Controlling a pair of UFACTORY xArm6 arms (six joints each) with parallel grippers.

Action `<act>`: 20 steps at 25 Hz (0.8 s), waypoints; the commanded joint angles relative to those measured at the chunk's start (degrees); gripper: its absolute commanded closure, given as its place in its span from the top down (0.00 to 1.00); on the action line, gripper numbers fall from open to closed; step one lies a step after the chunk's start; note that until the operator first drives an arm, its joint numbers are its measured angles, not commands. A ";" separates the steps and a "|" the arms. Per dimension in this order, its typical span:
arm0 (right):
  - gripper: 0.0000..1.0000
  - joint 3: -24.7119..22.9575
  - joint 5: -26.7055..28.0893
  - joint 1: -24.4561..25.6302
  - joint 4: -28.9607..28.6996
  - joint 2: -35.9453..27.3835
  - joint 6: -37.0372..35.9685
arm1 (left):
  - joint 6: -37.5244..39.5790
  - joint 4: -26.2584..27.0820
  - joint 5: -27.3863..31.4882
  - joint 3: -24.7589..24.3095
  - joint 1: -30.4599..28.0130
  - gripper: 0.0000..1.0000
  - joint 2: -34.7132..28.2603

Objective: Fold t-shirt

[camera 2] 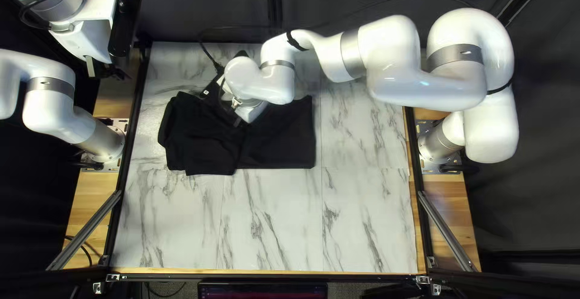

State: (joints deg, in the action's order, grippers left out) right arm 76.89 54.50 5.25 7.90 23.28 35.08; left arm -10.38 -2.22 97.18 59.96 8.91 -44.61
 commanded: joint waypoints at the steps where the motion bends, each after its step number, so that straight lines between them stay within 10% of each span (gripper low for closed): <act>1: 1.00 -11.81 3.25 2.23 1.35 -14.68 -3.08 | 0.00 0.00 0.00 0.00 0.00 1.00 0.00; 12: 1.00 -29.41 18.05 4.65 2.54 -46.78 -11.95 | 0.00 0.00 0.00 0.00 0.00 1.00 0.00; 20: 1.00 -26.40 34.64 1.01 3.73 -61.10 -18.44 | 0.00 0.00 0.00 0.00 0.00 1.00 0.00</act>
State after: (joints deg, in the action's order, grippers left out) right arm 48.91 84.05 8.36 11.07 -34.19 18.31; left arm -10.38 -2.22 97.18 59.96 8.91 -44.61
